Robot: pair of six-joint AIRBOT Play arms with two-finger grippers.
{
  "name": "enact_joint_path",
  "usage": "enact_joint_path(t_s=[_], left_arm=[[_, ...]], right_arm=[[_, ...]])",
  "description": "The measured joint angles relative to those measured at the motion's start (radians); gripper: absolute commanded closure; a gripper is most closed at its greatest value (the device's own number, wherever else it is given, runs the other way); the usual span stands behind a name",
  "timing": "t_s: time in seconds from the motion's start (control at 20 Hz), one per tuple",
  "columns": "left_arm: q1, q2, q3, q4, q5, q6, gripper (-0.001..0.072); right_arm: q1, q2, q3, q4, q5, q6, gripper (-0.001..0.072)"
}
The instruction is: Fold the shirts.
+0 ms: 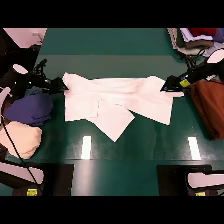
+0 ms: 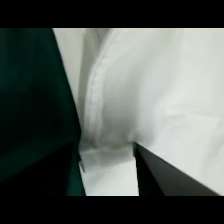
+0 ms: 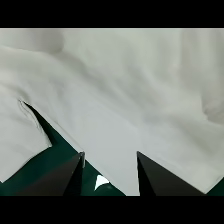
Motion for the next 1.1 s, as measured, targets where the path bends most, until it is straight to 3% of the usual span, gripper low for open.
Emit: enact_joint_path(t_s=[0.05, 0.15, 0.2, 0.6, 0.85, 0.9, 0.95, 1.0, 1.1], left_arm=[[0.000, -0.005, -0.002, -0.003, -0.005, 0.002, 0.0284], [0.000, -0.009, -0.003, -0.008, -0.012, 0.005, 0.0637], [0.001, -0.010, -0.003, -0.009, -0.019, 0.007, 0.0683], [0.001, 0.002, 0.200, -0.018, -0.233, 0.019, 0.0684], [0.001, 0.045, 0.261, -0.024, -0.285, 0.031, 0.0684], [0.001, 0.048, 0.265, -0.024, -0.288, 0.032, 0.0685], [0.001, 0.052, 0.268, -0.023, -0.290, 0.033, 0.0684], [0.001, 0.055, 0.270, -0.024, -0.293, 0.034, 0.0684], [0.001, 0.056, 0.273, -0.024, -0.295, 0.034, 0.0684]], right_arm=[[0.000, 0.006, -0.009, 0.002, -0.007, 0.000, 0.0325], [0.000, 0.013, -0.019, 0.001, -0.014, -0.001, 0.0326], [0.000, 0.016, -0.022, 0.002, -0.014, -0.001, 0.0326], [-0.091, 0.051, -0.069, 0.001, 0.093, -0.001, 0.0326], [-0.228, 0.200, -0.319, 0.000, 0.037, -0.001, 0.0317], [-0.257, 0.227, -0.376, 0.000, 0.022, -0.001, 0.0156], [-0.289, 0.253, -0.435, 0.000, 0.003, -0.003, 0.0087], [-0.316, 0.269, -0.486, 0.000, -0.010, -0.006, 0.0090], [-0.364, 0.285, -0.575, 0.002, -0.031, -0.012, 0.0232]])
